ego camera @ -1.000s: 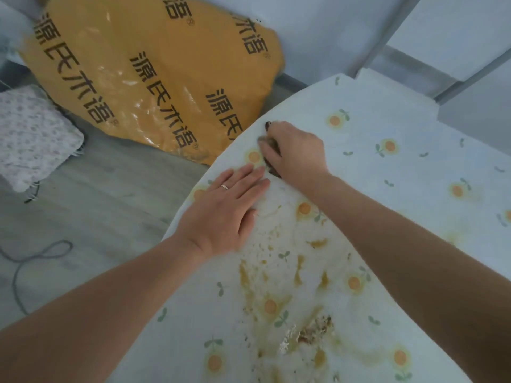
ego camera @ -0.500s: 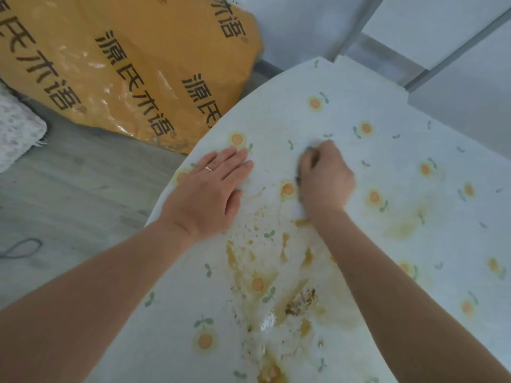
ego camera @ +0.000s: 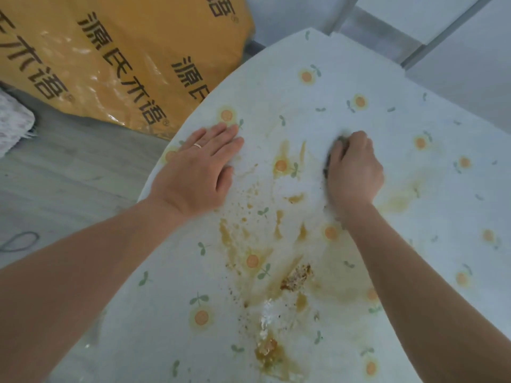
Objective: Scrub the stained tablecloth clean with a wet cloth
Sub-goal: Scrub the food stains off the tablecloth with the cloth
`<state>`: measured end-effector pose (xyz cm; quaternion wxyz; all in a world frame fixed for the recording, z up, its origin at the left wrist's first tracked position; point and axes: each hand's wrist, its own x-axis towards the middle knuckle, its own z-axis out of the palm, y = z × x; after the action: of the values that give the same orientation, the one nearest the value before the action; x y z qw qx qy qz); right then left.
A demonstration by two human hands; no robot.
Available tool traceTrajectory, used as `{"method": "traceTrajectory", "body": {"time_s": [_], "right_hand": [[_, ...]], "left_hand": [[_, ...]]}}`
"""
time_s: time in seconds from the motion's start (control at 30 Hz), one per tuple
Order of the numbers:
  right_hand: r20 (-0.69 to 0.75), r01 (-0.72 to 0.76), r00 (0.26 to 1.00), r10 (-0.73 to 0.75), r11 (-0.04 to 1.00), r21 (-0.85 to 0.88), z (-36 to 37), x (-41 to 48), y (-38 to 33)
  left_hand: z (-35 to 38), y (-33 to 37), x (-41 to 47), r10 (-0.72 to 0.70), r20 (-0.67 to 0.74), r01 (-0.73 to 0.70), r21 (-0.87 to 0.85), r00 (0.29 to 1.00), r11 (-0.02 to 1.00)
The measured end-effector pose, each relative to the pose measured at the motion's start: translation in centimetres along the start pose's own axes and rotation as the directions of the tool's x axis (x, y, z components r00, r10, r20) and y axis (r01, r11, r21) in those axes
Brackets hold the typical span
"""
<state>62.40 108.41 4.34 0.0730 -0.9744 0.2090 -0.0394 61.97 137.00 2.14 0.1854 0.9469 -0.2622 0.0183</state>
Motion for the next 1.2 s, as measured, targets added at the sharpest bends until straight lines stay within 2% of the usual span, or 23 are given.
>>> {"method": "traceTrajectory", "body": {"time_s": [0.07,0.13,0.2,0.27,0.37,0.47,0.53,0.6,0.67,0.73,0.8,0.87,0.97,1.03,1.1,1.17,1.2], "right_hand": [[0.072,0.209,0.975,-0.212,0.977,0.042,0.4,-3.5,-3.2],[0.046,0.397,0.914,-0.402,0.913,0.089,1.2,-4.4,-6.2],[-0.008,0.476,0.879,-0.477,0.876,0.079,1.8,-1.6,-8.2],[0.004,0.422,0.906,-0.423,0.904,0.063,1.9,2.9,-8.8],[-0.008,0.188,0.982,-0.188,0.981,0.047,1.7,7.7,-6.2],[-0.020,-0.022,1.000,0.023,0.998,0.051,0.7,5.5,-2.0],[-0.016,-0.097,0.995,0.098,0.994,0.056,0.2,0.9,-1.0],[0.033,-0.019,0.999,0.016,0.997,0.071,0.2,-4.4,-2.6],[0.098,0.159,0.981,-0.170,0.981,0.115,0.5,-8.2,-5.6],[0.079,0.318,0.941,-0.330,0.939,0.127,1.3,-8.1,-7.7],[0.061,0.383,0.919,-0.389,0.919,0.097,1.5,-5.0,-8.4],[0.078,0.322,0.941,-0.329,0.943,0.086,1.2,-1.5,-7.2],[0.033,0.025,0.999,-0.027,0.997,0.068,0.4,0.9,-1.7],[-0.006,-0.165,0.986,0.165,0.985,0.059,-0.5,-1.0,2.1],[-0.016,-0.293,0.956,0.294,0.955,0.048,-1.1,-4.9,3.7],[0.032,-0.317,0.948,0.316,0.947,0.055,-1.1,-9.2,2.1],[0.070,-0.276,0.960,0.271,0.959,0.062,-1.2,-10.8,0.5]], "left_hand": [[-0.1,0.0,0.0,0.001,0.003,-0.001,0.001,1.000,1.000],[-0.1,-0.1,0.0,0.001,0.008,-0.002,0.007,1.000,1.000],[-0.1,0.0,0.1,-0.006,0.011,0.006,0.006,1.000,1.000],[-0.2,0.2,0.2,-0.011,0.019,0.011,0.006,1.000,1.000],[-0.1,0.2,0.2,-0.013,0.025,0.013,0.005,1.000,1.000],[-0.1,0.0,0.0,-0.011,0.023,0.011,0.011,1.000,1.000],[0.0,0.0,0.0,-0.010,0.009,0.010,0.000,1.000,1.000],[0.0,0.0,0.0,-0.011,-0.001,0.011,-0.011,1.000,1.000],[0.0,-0.1,0.0,-0.012,-0.002,0.012,-0.013,1.000,1.000],[0.0,-0.1,0.0,-0.015,-0.005,0.015,-0.015,1.000,1.000],[0.0,0.0,0.0,-0.006,0.005,0.006,-0.010,1.000,1.000],[-0.1,0.0,0.0,-0.010,0.029,0.010,-0.003,1.000,1.000],[-0.1,-0.1,0.0,-0.009,0.030,0.009,-0.007,1.000,1.000],[-0.1,-0.1,-0.1,-0.001,0.010,0.001,-0.020,1.000,1.000],[0.0,0.0,-0.2,0.002,0.005,-0.002,-0.028,1.000,1.000],[0.1,0.1,-0.2,-0.004,0.007,0.004,-0.032,1.000,0.999],[0.1,0.1,-0.3,-0.004,0.004,0.004,-0.030,1.000,1.000]]}}
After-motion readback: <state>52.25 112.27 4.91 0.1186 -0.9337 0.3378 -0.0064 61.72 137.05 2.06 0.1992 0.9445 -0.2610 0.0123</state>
